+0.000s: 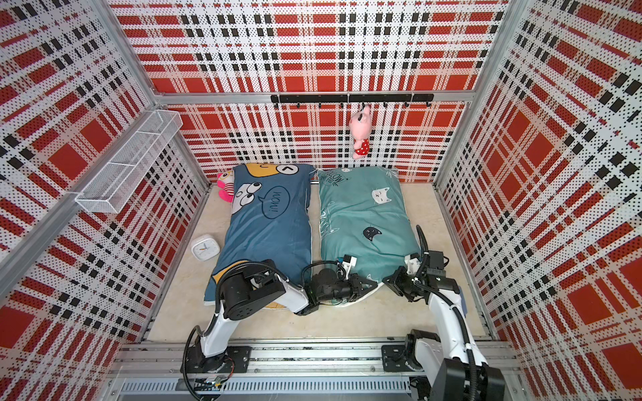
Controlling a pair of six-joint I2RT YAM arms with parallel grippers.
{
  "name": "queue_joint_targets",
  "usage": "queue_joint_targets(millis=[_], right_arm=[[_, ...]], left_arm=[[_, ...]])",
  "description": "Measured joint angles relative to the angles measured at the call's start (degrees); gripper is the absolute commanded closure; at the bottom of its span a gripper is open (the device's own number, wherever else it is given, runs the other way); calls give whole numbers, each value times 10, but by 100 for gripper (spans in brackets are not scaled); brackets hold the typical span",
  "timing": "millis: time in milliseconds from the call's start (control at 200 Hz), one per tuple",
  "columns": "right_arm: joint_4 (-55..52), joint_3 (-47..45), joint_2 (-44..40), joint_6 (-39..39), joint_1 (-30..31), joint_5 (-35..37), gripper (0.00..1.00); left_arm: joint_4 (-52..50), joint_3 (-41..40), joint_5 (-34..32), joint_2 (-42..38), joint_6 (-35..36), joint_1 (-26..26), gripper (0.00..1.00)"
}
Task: Zip up pillowcases
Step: Zip the zipper on the pillowcase.
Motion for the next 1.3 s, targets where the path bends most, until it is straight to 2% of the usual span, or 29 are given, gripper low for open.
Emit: queue_joint_targets(millis=[366,672,1298], right_arm=[[-8,29,24,-10,-10,11,100],[-14,62,49,-27,-17,14,100],[15,105,92,-48,-61,48,100]], left_arm=[[-20,-32,-12,-28,30,5,100],[-73,-45,-21,-64,69,10,100],[-258,-73,-37,-115,160,21,100]])
